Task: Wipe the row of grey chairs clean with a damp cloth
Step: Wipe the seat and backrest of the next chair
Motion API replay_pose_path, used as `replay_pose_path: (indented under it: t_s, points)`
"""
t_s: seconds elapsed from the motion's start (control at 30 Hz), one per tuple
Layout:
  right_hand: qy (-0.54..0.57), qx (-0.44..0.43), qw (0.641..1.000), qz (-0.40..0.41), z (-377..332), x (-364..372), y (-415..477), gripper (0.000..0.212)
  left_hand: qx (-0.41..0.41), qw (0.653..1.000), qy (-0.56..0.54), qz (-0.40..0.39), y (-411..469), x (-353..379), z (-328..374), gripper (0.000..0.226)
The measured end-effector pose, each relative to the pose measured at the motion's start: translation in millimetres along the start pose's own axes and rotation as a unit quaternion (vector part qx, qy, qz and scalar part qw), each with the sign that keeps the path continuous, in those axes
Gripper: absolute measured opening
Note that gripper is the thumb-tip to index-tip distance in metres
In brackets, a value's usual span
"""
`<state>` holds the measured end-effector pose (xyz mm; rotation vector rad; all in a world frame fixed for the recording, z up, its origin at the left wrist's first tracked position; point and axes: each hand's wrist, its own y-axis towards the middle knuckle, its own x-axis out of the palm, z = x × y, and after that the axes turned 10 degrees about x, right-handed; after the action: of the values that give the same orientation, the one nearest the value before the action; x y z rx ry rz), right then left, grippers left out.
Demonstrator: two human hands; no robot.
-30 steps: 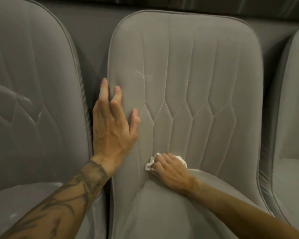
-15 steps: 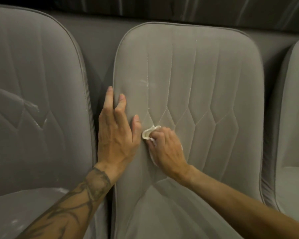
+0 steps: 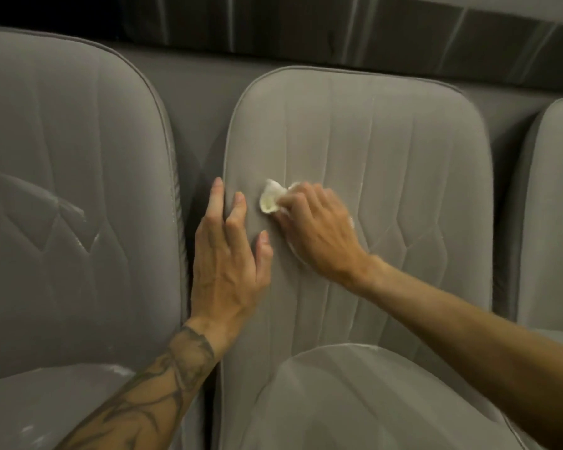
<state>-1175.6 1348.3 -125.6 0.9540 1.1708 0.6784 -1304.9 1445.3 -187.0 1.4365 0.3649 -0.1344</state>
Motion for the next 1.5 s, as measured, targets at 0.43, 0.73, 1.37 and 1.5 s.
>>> replay_pose_path:
  t_s: [0.43,0.73,1.37,1.5]
  points:
    - [0.014,0.02,1.0,-0.015,-29,-4,29,0.027,0.004,1.0,0.0,0.009,1,0,0,0.05]
    - [-0.033,0.093,0.993,0.063,-34,-4,110,0.026,0.036,0.985,0.117,-0.125,-17,-46,-9,0.059]
    - [0.063,0.03,0.995,-0.073,-90,12,-79,0.024,0.033,0.949,0.183,-0.254,-94,-89,-36,0.064]
    - [0.047,-0.015,0.993,-0.105,-89,6,-100,0.021,-0.008,0.948,0.137,-0.289,-131,-108,-21,0.065]
